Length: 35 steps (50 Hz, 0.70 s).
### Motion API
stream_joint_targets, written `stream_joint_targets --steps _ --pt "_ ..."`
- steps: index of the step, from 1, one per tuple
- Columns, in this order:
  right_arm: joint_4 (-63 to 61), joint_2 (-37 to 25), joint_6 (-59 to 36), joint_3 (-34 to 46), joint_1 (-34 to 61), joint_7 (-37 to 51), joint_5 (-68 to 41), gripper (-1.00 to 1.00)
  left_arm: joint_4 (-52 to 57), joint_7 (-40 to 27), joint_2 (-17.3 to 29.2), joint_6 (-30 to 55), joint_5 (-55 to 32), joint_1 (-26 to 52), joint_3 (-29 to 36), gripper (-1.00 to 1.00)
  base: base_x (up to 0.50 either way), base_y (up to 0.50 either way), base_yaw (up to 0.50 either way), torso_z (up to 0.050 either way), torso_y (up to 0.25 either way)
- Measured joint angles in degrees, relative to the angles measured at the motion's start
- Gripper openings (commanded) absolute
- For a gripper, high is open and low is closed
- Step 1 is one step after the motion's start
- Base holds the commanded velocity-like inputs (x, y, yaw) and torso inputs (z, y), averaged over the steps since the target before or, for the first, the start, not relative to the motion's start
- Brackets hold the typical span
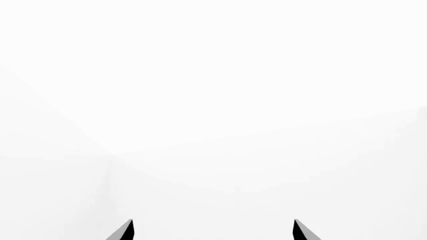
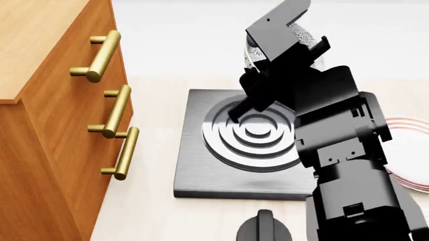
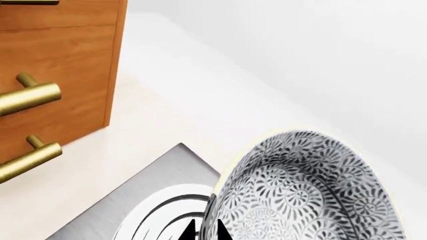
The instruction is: Put the bowl on the stove.
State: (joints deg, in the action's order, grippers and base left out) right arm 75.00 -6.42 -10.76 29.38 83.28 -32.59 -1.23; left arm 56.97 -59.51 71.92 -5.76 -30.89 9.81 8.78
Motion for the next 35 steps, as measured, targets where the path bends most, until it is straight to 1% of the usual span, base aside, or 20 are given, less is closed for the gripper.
stream_joint_targets --steps 18,35 --pt "0.0 0.7 -4.2 0.1 -0.8 0.5 0.0 -1.0 0.0 -0.3 0.0 0.4 -0.1 0.1 0.1 1.0 0.0 0.0 0.0 0.0 0.001" --pt "0.0 1.1 -5.8 -0.9 -1.8 1.1 -0.1 -1.0 -0.2 -0.5 -0.1 0.7 -0.3 0.2 0.1 1.0 0.0 0.0 0.0 0.0 0.0"
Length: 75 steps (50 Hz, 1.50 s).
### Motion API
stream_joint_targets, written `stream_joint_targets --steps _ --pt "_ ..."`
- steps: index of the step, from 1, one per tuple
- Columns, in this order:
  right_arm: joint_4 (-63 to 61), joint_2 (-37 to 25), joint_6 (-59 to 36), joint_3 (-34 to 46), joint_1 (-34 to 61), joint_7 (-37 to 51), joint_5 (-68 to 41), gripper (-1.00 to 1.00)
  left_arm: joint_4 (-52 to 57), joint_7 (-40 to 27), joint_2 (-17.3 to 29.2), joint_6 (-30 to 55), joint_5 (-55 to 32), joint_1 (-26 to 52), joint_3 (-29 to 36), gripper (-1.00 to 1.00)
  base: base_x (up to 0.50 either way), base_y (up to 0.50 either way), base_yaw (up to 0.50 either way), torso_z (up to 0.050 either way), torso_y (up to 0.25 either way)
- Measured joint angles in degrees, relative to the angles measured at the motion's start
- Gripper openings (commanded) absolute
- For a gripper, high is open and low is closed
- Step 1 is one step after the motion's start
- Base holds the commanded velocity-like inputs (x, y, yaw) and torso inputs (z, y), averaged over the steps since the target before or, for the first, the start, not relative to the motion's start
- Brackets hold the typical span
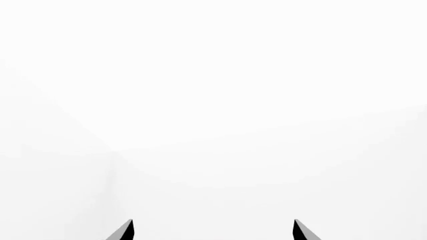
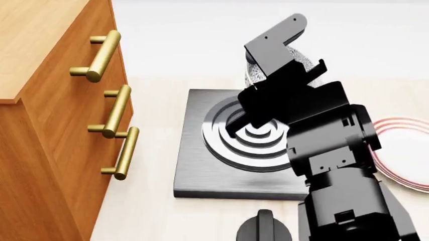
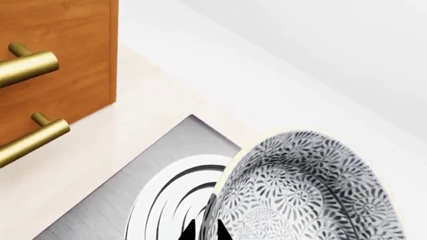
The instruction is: Put the bowl on the stove.
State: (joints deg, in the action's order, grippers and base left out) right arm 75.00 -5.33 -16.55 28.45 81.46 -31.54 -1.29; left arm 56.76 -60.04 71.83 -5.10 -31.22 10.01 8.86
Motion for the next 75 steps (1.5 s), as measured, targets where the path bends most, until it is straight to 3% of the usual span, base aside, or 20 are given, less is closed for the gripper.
stream_joint_targets --steps 75 --pt "0.0 0.2 1.2 -5.6 -1.2 2.1 0.2 -1.0 0.1 0.4 -1.0 1.8 3.5 -0.3 1.6 1.0 0.0 0.0 0.0 0.001 -0.035"
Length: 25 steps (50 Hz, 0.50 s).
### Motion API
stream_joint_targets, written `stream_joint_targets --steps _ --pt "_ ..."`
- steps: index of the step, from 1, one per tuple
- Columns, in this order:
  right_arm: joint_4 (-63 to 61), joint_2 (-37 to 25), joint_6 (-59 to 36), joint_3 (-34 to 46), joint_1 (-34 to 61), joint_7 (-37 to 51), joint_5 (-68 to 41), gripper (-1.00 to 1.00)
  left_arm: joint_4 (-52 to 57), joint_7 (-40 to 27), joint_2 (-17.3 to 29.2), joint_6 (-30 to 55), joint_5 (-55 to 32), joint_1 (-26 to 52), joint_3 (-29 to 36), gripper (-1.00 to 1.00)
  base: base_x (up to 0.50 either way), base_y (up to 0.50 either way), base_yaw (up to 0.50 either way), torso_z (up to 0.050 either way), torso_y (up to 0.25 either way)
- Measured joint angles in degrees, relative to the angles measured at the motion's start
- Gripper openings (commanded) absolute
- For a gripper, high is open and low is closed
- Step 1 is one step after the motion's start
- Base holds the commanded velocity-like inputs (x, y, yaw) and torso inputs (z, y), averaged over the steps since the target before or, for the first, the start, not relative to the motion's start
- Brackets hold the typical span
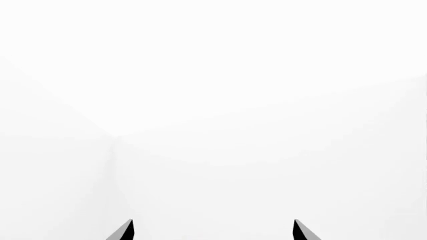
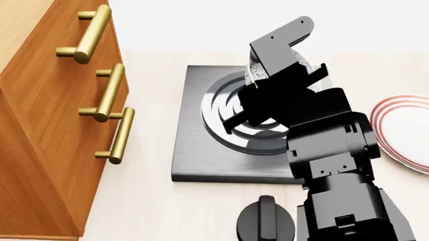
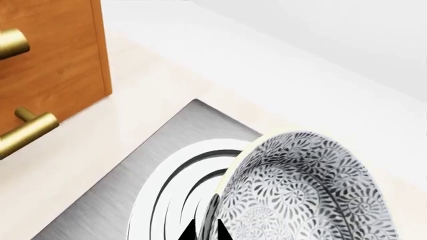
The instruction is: Put the bowl on the stove.
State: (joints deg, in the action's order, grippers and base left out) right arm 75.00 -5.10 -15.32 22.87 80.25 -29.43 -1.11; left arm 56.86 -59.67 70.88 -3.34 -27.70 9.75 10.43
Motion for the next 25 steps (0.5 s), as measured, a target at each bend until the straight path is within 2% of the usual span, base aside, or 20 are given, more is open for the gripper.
stream_joint_targets --steps 3,15,25 --pt "0.0 0.0 0.1 -0.1 0.0 0.2 0.0 -1.0 0.0 -0.1 0.0 0.1 0.2 -0.1 0.0 1.0 0.0 0.0 0.0 0.0 -0.062" --pt "-0.5 0.2 0.2 -0.9 0.4 0.1 -0.9 -1.0 0.2 0.1 -0.2 0.9 0.9 0.3 0.8 1.0 0.0 0.0 0.0 0.002 -0.25" --pt "-0.6 0.3 0.3 -1.3 0.5 0.3 -1.2 -1.0 0.0 -0.1 -0.3 0.0 1.1 -0.2 0.3 1.0 0.0 0.0 0.0 0.0 -0.005"
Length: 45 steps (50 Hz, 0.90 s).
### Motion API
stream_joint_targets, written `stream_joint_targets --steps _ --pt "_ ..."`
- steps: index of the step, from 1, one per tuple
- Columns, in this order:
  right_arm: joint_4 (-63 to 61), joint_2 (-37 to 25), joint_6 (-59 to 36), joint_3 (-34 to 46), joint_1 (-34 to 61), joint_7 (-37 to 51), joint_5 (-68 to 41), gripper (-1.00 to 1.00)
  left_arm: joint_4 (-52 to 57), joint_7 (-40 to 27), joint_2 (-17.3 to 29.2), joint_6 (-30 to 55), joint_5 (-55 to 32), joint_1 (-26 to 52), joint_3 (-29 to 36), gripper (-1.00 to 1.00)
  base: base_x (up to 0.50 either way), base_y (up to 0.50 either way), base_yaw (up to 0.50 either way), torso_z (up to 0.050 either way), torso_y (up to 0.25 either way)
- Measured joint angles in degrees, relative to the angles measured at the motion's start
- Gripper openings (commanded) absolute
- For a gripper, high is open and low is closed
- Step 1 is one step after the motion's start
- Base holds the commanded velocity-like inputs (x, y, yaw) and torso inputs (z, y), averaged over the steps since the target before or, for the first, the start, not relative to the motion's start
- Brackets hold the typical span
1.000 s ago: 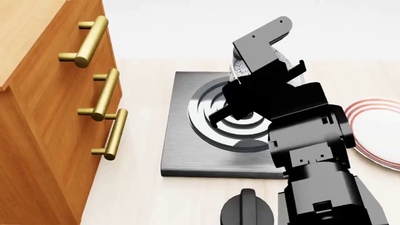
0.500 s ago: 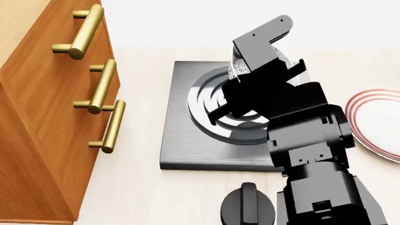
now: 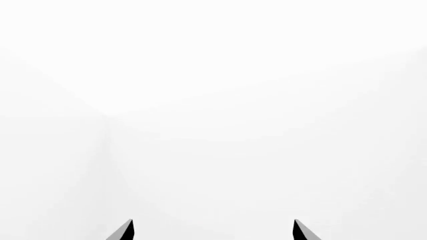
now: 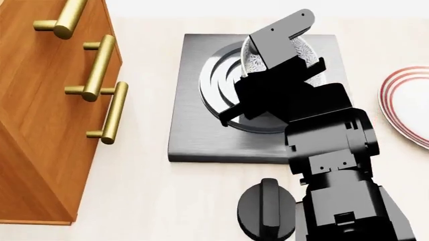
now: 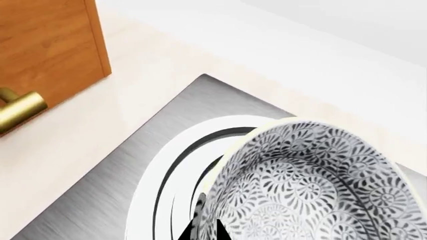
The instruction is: Put the bowl on the stove.
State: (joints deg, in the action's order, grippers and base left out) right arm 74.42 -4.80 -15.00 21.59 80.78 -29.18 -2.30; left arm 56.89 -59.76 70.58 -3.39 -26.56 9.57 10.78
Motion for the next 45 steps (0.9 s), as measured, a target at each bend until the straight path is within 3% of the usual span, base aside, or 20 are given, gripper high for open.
stream_joint_targets --steps 9,10,45 --pt "0.0 0.0 0.0 -0.1 0.0 0.1 0.0 -1.0 -0.1 0.0 -0.1 -0.4 0.1 -0.1 -0.1 1.0 0.0 0.0 0.0 0.0 0.0" --pt "0.0 0.0 0.0 -0.1 0.0 0.1 0.0 1.0 -0.1 0.0 -0.1 -0.4 0.1 -0.1 -0.1 1.0 0.0 0.0 0.0 0.0 0.0" --pt "0.3 -1.8 7.5 -2.3 3.0 -2.9 0.4 1.0 -0.5 0.3 -0.3 -0.9 0.4 -0.6 -0.2 1.0 0.0 0.0 0.0 0.0 0.0"
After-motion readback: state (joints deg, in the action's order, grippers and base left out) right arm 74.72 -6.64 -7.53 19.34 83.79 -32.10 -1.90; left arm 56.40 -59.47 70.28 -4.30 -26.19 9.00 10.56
